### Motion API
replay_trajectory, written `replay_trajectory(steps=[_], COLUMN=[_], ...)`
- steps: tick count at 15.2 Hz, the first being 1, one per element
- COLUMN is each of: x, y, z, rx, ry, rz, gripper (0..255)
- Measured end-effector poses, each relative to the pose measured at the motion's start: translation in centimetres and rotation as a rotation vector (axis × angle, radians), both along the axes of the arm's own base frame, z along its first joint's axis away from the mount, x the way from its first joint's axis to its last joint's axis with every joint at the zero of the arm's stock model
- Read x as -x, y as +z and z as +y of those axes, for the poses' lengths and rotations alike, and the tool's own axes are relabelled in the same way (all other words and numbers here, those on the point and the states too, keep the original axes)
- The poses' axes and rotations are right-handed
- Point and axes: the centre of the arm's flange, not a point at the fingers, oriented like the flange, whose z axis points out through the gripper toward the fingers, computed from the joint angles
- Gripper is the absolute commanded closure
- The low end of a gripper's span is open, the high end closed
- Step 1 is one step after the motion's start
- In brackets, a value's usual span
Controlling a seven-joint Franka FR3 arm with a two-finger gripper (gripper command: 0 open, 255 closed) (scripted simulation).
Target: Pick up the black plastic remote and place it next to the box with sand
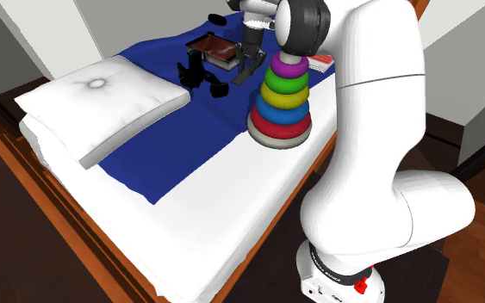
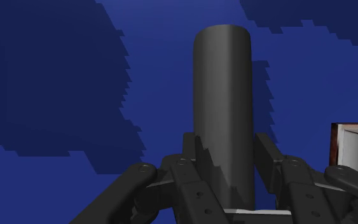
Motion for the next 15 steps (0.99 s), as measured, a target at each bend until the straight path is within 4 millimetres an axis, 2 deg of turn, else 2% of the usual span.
replay_trajectory(steps=[7, 8, 14, 15], x=[0.08, 0.08, 0.04, -0.06], y=[-0.48, -0.50, -0.57, -0.01], z=[0.00, 0.00, 0.06, -0.09], rx=[0.002, 0.002, 0.000, 0.001], ry=[-0.001, -0.001, 0.000, 0.000], rz=[-0.002, -0.002, -0.001, -0.001], gripper=[255, 0, 0, 0])
